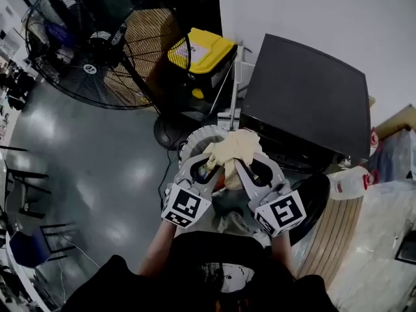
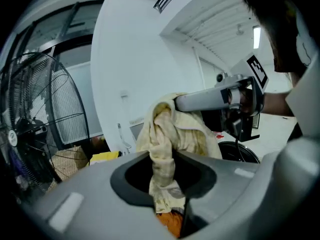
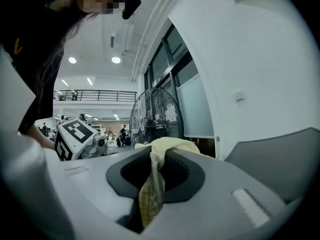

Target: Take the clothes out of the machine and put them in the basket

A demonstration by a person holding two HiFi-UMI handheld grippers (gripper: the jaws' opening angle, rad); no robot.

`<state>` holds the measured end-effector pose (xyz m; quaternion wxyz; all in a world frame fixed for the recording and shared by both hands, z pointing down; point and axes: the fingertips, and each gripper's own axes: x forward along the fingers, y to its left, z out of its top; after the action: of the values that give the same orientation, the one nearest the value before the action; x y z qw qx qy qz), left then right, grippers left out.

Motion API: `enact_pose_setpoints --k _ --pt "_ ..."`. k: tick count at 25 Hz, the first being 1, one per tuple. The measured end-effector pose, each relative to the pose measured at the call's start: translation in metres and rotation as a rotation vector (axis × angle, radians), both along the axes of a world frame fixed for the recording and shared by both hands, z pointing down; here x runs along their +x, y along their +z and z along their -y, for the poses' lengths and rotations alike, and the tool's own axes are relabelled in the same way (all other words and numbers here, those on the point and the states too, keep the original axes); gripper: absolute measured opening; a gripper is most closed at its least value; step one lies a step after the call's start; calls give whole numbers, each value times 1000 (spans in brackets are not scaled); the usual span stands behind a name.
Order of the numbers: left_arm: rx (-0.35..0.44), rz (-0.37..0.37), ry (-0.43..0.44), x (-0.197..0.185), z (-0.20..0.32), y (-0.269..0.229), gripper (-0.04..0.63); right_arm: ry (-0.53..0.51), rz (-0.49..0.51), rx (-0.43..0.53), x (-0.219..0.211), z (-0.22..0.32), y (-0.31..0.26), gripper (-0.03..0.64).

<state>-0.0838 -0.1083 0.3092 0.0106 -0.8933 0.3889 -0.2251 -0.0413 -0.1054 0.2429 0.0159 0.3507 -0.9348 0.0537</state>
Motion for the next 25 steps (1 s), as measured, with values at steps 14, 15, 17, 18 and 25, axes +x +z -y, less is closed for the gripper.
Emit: enact_pose_setpoints --k 14,15,17,18,25 --pt "-129 80 -7 -108 24 51 101 -13 -15 -140 -107 36 55 74" --pt "-149 86 5 -112 25 60 101 -3 -19 -163 -111 38 65 74" --pt "-194 101 38 -120 25 83 101 23 -31 -220 -118 41 89 74" --pt "-218 110 57 -124 26 96 102 38 -41 -251 -121 42 103 74" --pt "-368 173 195 -153 34 194 101 125 -97 -442 -146 58 209 75"
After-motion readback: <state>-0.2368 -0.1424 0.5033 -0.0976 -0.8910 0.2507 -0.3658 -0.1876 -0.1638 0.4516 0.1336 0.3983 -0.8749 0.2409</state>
